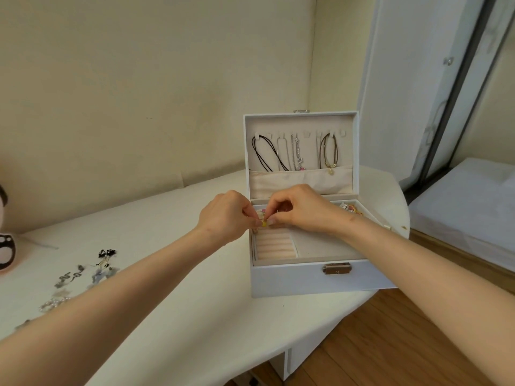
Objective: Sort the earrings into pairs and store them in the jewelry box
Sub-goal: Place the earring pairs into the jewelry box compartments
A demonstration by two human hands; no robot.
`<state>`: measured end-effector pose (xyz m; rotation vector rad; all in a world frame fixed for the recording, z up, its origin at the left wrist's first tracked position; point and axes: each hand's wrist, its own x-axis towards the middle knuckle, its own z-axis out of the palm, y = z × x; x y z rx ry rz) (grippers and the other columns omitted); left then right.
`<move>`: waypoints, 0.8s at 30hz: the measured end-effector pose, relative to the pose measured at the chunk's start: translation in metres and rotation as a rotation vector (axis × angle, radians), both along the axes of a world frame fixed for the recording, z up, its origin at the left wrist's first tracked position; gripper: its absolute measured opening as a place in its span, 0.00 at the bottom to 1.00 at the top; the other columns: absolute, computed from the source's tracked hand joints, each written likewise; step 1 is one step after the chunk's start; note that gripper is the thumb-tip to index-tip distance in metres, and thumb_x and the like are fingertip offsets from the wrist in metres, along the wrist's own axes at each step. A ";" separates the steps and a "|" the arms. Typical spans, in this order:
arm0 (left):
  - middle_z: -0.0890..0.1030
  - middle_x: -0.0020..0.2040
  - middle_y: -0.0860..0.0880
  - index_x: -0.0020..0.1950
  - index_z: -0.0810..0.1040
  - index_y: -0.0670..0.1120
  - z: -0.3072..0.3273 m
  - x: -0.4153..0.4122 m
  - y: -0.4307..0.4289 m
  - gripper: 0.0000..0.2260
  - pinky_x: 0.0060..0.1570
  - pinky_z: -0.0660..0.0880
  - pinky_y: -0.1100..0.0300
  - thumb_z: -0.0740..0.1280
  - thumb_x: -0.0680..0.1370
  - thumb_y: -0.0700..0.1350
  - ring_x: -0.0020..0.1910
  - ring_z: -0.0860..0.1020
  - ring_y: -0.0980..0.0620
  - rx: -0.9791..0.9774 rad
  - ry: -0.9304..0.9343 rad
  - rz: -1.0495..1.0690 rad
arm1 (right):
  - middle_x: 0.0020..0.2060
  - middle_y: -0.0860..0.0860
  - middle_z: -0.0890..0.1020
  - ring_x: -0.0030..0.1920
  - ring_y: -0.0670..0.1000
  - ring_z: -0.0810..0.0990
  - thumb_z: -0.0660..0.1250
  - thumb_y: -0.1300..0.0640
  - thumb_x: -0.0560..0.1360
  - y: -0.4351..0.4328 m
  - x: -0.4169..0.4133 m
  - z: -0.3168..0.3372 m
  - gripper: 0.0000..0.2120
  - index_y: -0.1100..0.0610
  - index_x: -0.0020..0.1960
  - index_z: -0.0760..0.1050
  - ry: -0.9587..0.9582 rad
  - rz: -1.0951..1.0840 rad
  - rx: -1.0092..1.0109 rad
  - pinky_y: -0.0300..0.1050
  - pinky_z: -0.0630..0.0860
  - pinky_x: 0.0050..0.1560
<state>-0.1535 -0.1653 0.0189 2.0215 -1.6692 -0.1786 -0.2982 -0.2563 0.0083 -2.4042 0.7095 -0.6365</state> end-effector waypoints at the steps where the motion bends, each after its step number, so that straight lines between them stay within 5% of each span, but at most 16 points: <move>1: 0.74 0.36 0.54 0.42 0.83 0.48 0.000 0.000 0.000 0.05 0.30 0.63 0.61 0.72 0.71 0.49 0.37 0.71 0.52 -0.001 0.003 -0.001 | 0.39 0.48 0.84 0.37 0.38 0.78 0.73 0.62 0.69 0.000 -0.001 0.000 0.04 0.55 0.42 0.82 -0.003 -0.001 -0.001 0.32 0.75 0.44; 8: 0.73 0.33 0.56 0.42 0.83 0.49 -0.003 -0.003 -0.004 0.03 0.38 0.65 0.60 0.72 0.72 0.47 0.40 0.71 0.51 -0.002 0.021 -0.009 | 0.40 0.50 0.83 0.36 0.41 0.79 0.70 0.65 0.71 0.001 -0.008 0.006 0.08 0.53 0.44 0.81 -0.008 0.001 0.007 0.31 0.73 0.41; 14: 0.76 0.38 0.51 0.43 0.83 0.49 -0.004 -0.008 -0.012 0.02 0.37 0.66 0.60 0.71 0.72 0.45 0.41 0.73 0.50 0.046 -0.007 0.019 | 0.32 0.36 0.81 0.36 0.41 0.76 0.72 0.66 0.69 0.004 -0.014 0.010 0.09 0.53 0.42 0.82 0.013 -0.019 0.021 0.31 0.74 0.42; 17: 0.76 0.36 0.50 0.43 0.83 0.49 -0.001 -0.009 -0.015 0.02 0.36 0.65 0.60 0.71 0.72 0.47 0.40 0.74 0.49 0.094 -0.049 0.056 | 0.34 0.40 0.82 0.38 0.47 0.80 0.71 0.68 0.69 0.004 -0.017 0.010 0.07 0.57 0.43 0.81 -0.003 -0.043 0.019 0.37 0.77 0.44; 24: 0.81 0.48 0.45 0.51 0.80 0.45 -0.001 -0.010 -0.022 0.15 0.39 0.69 0.58 0.73 0.70 0.52 0.49 0.79 0.44 0.166 -0.105 0.135 | 0.34 0.40 0.81 0.36 0.39 0.77 0.74 0.66 0.67 0.008 -0.017 0.009 0.06 0.57 0.42 0.82 -0.034 -0.049 0.017 0.31 0.74 0.42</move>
